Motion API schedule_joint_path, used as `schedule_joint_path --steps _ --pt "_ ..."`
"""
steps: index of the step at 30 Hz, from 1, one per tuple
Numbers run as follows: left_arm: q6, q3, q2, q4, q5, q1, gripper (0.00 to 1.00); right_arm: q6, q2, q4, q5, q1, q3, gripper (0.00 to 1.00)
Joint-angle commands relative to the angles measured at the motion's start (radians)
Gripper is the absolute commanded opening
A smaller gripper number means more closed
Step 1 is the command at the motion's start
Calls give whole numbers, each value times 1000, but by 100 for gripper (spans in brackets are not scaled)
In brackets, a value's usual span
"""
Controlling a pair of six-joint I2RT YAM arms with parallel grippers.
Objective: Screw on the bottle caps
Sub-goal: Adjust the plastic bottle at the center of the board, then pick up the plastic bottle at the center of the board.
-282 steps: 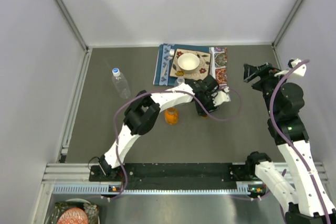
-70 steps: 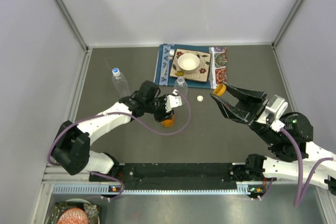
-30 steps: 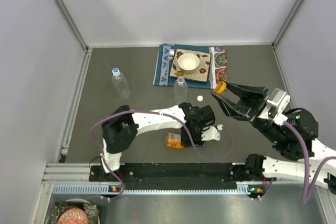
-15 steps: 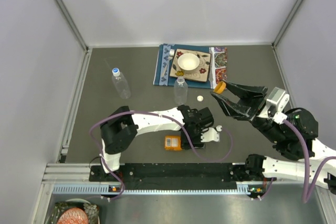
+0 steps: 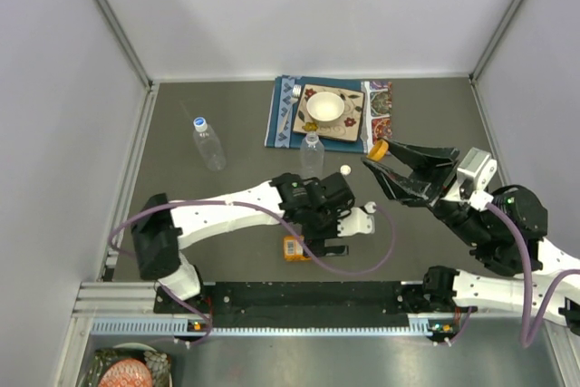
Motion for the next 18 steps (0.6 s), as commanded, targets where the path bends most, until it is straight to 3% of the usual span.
schedule_joint_path --steps 1,7,18 --pt "-25 -114 -145 -16 -31 -4 98 19 11 5 7 6 51 36" --pt "-43 -255 -166 59 -98 -1 98 18 22 13 7 8 48 36" --pt "-39 -292 -88 166 -111 4 98 27 33 11 6 6 51 37"
